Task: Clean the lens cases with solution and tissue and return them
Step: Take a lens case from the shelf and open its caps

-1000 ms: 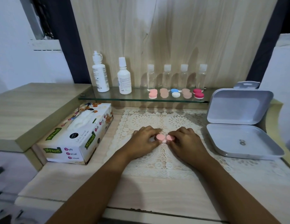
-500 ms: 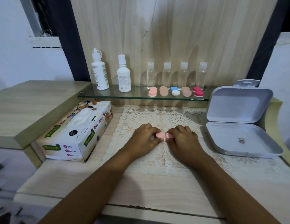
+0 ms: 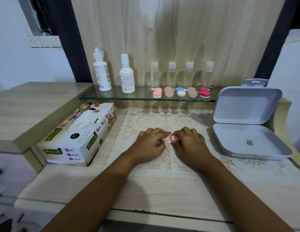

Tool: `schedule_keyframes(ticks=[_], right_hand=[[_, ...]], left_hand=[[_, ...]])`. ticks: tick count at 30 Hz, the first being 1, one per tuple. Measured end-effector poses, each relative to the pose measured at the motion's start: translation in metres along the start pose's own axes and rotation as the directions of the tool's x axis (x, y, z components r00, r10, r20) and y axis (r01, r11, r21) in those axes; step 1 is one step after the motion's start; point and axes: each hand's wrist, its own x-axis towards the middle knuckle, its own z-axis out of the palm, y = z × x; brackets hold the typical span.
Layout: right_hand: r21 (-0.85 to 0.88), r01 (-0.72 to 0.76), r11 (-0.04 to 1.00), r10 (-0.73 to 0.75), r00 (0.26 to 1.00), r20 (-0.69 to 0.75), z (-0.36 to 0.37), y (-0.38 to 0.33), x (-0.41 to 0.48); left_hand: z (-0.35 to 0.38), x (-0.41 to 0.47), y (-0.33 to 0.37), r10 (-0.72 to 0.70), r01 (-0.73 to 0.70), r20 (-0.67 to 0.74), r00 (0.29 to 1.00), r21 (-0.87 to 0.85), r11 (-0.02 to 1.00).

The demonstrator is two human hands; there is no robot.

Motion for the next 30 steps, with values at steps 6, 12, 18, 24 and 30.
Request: schedule_keyframes(ticks=[6, 12, 18, 24, 30], right_hand=[[0.016, 0.003, 1.000, -0.002, 1.000, -0.025, 0.001, 0.000, 0.000], [0.024, 0.000, 1.000, 0.001, 0.999, -0.040, 0.002, 0.001, -0.001], [0.034, 0.003, 0.999, -0.002, 0.999, -0.043, 0.002, 0.001, -0.002], [0.042, 0.000, 0.999, 0.002, 0.999, -0.044, 0.002, 0.001, -0.001], [0.061, -0.002, 0.998, 0.005, 0.999, -0.046, 0.002, 0.001, -0.002]], left_hand=[[0.002, 0.003, -0.007, -0.031, 0.021, -0.090, 0.995, -0.111, 0.994], [-0.003, 0.013, -0.007, -0.154, 0.098, -0.211, 0.965, -0.254, 0.962], [-0.002, 0.027, -0.020, -0.284, 0.252, -0.205, 0.936, -0.172, 0.953], [-0.001, 0.026, -0.018, -0.272, 0.259, -0.175, 0.946, -0.094, 0.961], [-0.006, 0.017, -0.013, -0.211, 0.185, -0.136, 0.968, -0.182, 0.966]])
